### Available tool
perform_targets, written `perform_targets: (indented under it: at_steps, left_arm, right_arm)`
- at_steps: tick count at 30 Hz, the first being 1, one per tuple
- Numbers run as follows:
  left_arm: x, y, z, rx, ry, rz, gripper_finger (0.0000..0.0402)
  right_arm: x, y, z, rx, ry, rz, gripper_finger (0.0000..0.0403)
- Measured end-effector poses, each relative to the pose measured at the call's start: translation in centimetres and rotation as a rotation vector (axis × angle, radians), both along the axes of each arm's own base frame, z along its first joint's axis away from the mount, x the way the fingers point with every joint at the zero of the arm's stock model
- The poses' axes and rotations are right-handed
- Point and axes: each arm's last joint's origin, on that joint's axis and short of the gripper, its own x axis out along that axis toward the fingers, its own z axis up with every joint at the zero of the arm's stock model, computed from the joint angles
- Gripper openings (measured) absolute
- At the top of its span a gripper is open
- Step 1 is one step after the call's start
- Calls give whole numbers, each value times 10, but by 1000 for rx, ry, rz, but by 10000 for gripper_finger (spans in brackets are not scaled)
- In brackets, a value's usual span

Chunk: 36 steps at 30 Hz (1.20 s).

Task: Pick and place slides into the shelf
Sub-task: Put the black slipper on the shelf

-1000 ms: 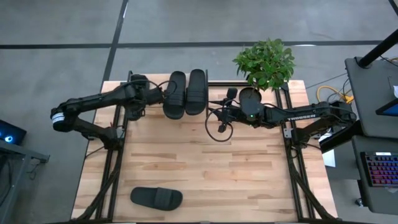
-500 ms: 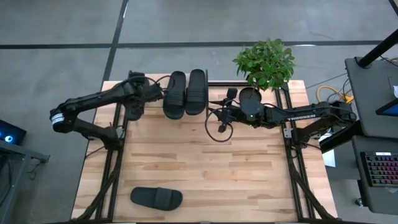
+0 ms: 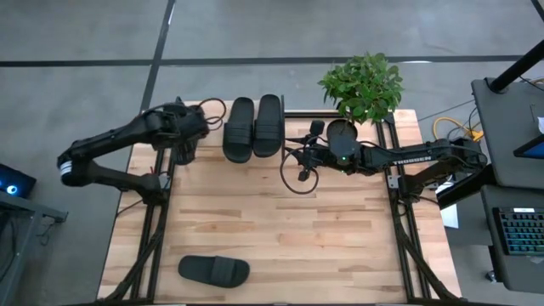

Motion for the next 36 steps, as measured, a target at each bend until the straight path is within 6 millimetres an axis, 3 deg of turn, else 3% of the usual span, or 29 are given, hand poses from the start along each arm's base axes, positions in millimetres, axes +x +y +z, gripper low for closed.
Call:
perform_targets:
  at_steps: [3, 7, 12, 17, 24, 30, 36]
  left_arm:
    - [-4, -8, 8, -157, -175, 40, 228]
    - [-7, -21, 18, -501, -429, 130, 228]
    - [-16, -36, 15, -893, -583, 416, 228]
    - [-24, -51, 4, -922, -588, 645, 228]
    - [-28, -82, -1, -900, -573, 701, 228]
    - [-1, -123, -2, -983, -584, 573, 228]
    - [10, -167, -25, -899, -479, 668, 228]
  right_arm:
    - [0, 0, 0, 0, -1, 0, 109]
    - [0, 0, 0, 0, -1, 0, 109]
    - [0, 0, 0, 22, -11, -4, 104]
    - [0, 0, 0, 37, -16, -6, 100]
    - [0, 0, -1, 41, -6, -7, 100]
    - [0, 0, -1, 42, -4, -7, 100]
    - [0, 0, -1, 64, -14, -11, 100]
